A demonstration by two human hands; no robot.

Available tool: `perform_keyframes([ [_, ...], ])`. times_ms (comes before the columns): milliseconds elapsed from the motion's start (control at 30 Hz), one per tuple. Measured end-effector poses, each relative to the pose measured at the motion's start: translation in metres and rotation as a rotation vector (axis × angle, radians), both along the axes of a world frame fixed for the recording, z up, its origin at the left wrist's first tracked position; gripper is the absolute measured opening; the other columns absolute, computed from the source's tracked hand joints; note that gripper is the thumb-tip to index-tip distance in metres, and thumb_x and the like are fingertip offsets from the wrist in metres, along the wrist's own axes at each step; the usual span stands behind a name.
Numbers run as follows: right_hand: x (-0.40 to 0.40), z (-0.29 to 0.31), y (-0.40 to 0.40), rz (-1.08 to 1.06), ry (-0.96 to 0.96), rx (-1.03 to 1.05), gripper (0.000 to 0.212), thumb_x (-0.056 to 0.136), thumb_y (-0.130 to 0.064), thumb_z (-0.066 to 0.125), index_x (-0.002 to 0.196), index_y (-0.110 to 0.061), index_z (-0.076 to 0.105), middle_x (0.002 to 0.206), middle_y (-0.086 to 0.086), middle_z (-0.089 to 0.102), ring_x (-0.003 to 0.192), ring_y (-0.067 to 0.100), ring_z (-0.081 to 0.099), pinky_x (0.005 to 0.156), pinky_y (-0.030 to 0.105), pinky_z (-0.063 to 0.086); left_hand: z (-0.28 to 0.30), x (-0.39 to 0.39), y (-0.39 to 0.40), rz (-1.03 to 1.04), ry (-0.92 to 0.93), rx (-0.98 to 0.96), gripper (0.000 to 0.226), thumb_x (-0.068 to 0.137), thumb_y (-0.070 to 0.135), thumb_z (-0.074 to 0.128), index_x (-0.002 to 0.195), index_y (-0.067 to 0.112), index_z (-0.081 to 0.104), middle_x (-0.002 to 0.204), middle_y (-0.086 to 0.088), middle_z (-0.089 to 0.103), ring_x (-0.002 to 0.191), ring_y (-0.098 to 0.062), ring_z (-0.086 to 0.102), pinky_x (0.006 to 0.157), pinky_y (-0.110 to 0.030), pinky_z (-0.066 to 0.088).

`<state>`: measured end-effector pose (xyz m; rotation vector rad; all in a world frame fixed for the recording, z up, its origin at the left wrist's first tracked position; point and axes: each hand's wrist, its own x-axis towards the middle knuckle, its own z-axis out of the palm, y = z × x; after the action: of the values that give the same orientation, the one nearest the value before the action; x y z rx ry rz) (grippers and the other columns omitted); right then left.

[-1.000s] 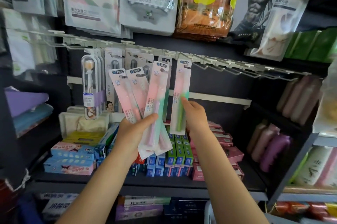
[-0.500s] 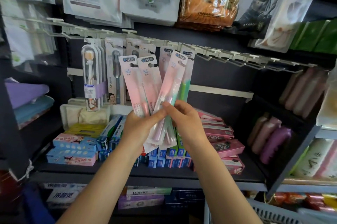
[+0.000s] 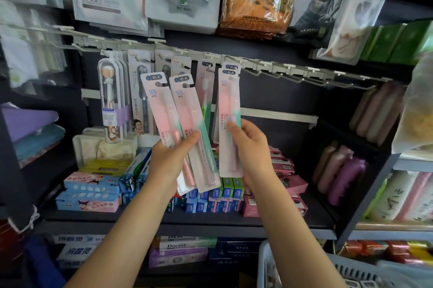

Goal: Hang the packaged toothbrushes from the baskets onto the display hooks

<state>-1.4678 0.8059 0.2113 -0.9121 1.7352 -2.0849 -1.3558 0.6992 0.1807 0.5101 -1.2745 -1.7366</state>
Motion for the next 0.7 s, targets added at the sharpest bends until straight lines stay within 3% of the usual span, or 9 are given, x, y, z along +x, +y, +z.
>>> perform_keyframes([
  [233, -0.011, 0.017, -0.005, -0.092, 0.065, -0.020, 0.022, 0.101, -0.026, 0.062, 0.106, -0.007, 0.072, 0.081, -0.003, 0.073, 0.071, 0.009, 0.070, 0.062, 0.022, 0.055, 0.002, -0.003, 0.002, 0.011, -0.017, 0.009, 0.022, 0.082, 0.024, 0.082, 0.101, 0.028, 0.071, 0.093, 0.011, 0.078, 0.092, -0.011, 0.074, 0.089, -0.038, 0.057],
  [367, -0.016, 0.022, -0.012, -0.103, 0.067, 0.021, 0.022, 0.101, -0.029, 0.062, 0.100, -0.010, 0.072, 0.092, 0.008, 0.077, 0.086, 0.029, 0.075, 0.077, 0.042, 0.063, 0.003, -0.002, 0.001, 0.008, -0.009, 0.006, 0.021, 0.084, 0.021, 0.081, 0.100, 0.029, 0.070, 0.094, 0.011, 0.078, 0.091, -0.010, 0.074, 0.089, -0.039, 0.056],
  [500, -0.013, 0.021, -0.013, -0.129, 0.109, 0.032, 0.019, 0.102, -0.025, 0.061, 0.095, -0.010, 0.072, 0.079, -0.003, 0.074, 0.071, 0.008, 0.070, 0.065, 0.025, 0.058, 0.000, -0.003, -0.002, 0.022, -0.013, 0.017, 0.021, 0.084, 0.020, 0.081, 0.100, 0.029, 0.071, 0.095, 0.010, 0.078, 0.096, -0.014, 0.073, 0.091, -0.040, 0.055],
  [533, -0.012, 0.022, -0.013, -0.140, 0.116, 0.027, 0.020, 0.101, -0.025, 0.062, 0.095, -0.009, 0.073, 0.078, -0.002, 0.074, 0.070, 0.007, 0.069, 0.064, 0.026, 0.058, 0.000, -0.003, -0.003, 0.025, -0.014, 0.021, 0.021, 0.084, 0.020, 0.081, 0.100, 0.029, 0.071, 0.095, 0.010, 0.078, 0.095, -0.014, 0.073, 0.090, -0.040, 0.056],
  [700, -0.012, 0.033, -0.016, -0.154, 0.120, 0.039, 0.022, 0.099, -0.028, 0.064, 0.092, -0.010, 0.074, 0.086, 0.009, 0.077, 0.083, 0.032, 0.074, 0.079, 0.055, 0.061, -0.003, -0.004, -0.005, 0.025, -0.008, 0.036, 0.021, 0.085, 0.019, 0.080, 0.101, 0.028, 0.070, 0.094, 0.010, 0.078, 0.092, -0.014, 0.074, 0.085, -0.037, 0.057],
])
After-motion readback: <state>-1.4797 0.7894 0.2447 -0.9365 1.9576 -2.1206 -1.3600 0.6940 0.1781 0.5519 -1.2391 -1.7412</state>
